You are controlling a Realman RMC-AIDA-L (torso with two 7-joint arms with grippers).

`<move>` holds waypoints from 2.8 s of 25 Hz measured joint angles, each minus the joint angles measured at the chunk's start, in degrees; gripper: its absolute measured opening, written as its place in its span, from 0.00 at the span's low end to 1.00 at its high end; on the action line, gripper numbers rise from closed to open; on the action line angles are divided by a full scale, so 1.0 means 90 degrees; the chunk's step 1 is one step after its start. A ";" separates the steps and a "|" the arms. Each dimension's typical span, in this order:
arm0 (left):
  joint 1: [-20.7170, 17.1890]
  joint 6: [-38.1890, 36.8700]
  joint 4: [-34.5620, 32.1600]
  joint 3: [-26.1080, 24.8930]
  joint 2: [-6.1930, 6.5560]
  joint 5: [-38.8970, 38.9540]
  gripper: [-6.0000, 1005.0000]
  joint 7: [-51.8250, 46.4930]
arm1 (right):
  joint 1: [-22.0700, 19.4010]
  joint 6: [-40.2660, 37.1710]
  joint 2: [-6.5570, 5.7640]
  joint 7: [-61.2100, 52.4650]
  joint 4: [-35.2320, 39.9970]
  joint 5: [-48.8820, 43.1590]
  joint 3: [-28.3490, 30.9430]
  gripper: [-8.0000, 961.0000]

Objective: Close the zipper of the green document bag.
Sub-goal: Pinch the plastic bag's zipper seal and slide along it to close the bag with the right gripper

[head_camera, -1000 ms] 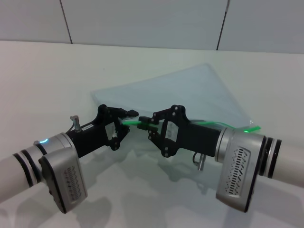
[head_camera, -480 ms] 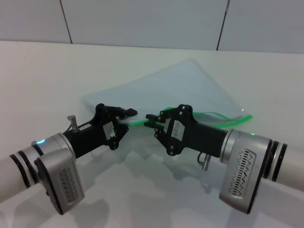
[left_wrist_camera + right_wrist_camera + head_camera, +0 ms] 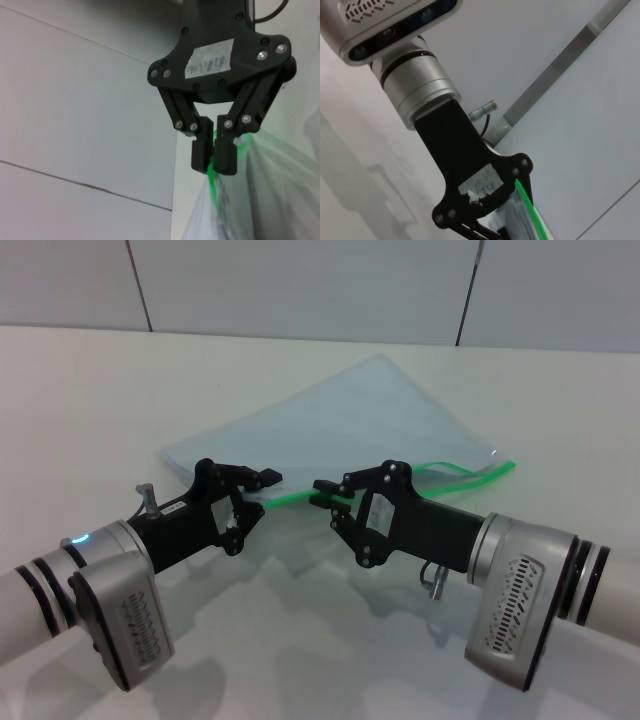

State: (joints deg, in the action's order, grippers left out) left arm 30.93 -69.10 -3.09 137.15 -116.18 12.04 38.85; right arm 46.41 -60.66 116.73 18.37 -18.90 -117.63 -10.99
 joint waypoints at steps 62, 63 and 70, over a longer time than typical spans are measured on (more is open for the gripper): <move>-0.0015 -0.0099 0.0002 0.0044 -0.0011 -0.0027 0.10 0.0153 | -0.0830 0.1111 -0.0010 -0.0083 0.1227 0.0012 0.2411 0.09; -0.0012 -0.0097 0.0001 0.0044 -0.0011 -0.0022 0.10 0.0152 | -0.0835 0.1138 -0.0011 -0.0103 0.1265 0.0013 0.2481 0.09; -0.0013 -0.0099 0.0002 0.0044 -0.0010 -0.0011 0.10 0.0154 | -0.0871 0.1242 -0.0011 -0.0148 0.1384 0.0013 0.2761 0.10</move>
State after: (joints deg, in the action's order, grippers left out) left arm 30.82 -69.99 -3.08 137.55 -116.28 11.94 40.23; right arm 38.56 -49.48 116.63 17.04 -6.44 -117.51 13.86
